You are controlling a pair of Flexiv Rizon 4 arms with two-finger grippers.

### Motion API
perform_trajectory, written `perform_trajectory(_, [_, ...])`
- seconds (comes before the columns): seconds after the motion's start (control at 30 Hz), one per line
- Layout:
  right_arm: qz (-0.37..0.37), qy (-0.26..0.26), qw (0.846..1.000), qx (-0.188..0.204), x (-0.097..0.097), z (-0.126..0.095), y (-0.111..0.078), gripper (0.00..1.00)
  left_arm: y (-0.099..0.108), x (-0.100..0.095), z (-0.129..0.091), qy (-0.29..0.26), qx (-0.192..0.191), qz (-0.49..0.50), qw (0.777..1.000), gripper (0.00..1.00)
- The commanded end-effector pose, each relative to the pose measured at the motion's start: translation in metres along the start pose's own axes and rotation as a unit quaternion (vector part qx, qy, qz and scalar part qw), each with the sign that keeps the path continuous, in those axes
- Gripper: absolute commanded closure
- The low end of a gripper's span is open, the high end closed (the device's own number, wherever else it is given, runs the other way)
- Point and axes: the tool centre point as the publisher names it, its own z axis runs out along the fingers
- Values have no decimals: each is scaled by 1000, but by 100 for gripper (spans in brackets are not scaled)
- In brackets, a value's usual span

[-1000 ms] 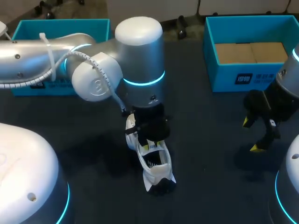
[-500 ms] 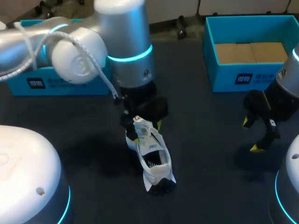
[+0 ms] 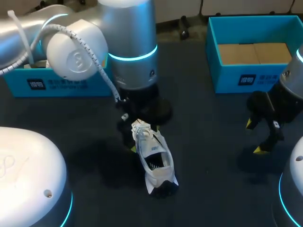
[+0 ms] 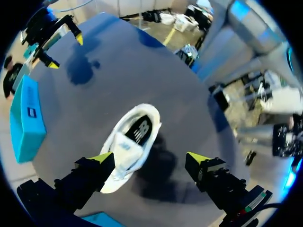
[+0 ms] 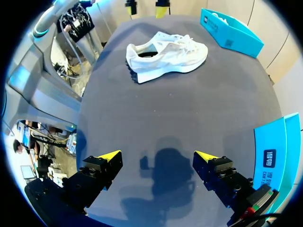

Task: Take the shoe out of the shoebox, open the shoe tongue, remove and reinsert the insole, then place the shoe into the shoebox

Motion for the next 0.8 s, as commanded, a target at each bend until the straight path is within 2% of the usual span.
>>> perform_trajectory(0.03, [0,-1,1000,0,1,1,-1,0,-8,3,6,7,37,-52,998,0])
perform_trajectory(0.17, [0,-1,1000,0,1,1,-1,0,-10,12,7,13,82,-160,984,0])
perform_trajectory(0.23, [0,-1,1000,0,1,1,-1,0,-14,14,9,-4,75,-234,969,0])
perform_trajectory(0.27, [0,-1,1000,0,1,1,-1,0,-18,17,8,-31,52,-270,961,0])
perform_trajectory(0.57, [0,-1,1000,0,1,1,-1,0,-18,17,8,-31,52,-270,961,0])
perform_trajectory(0.63, [0,-1,1000,0,1,1,-1,0,-25,17,18,-18,53,-270,961,0])
perform_trajectory(0.7, [0,-1,1000,0,1,1,-1,0,-32,16,28,-30,45,-291,955,0])
perform_trajectory(0.8, [0,-1,1000,0,1,1,-1,0,-39,14,38,-9,47,-292,955,0])
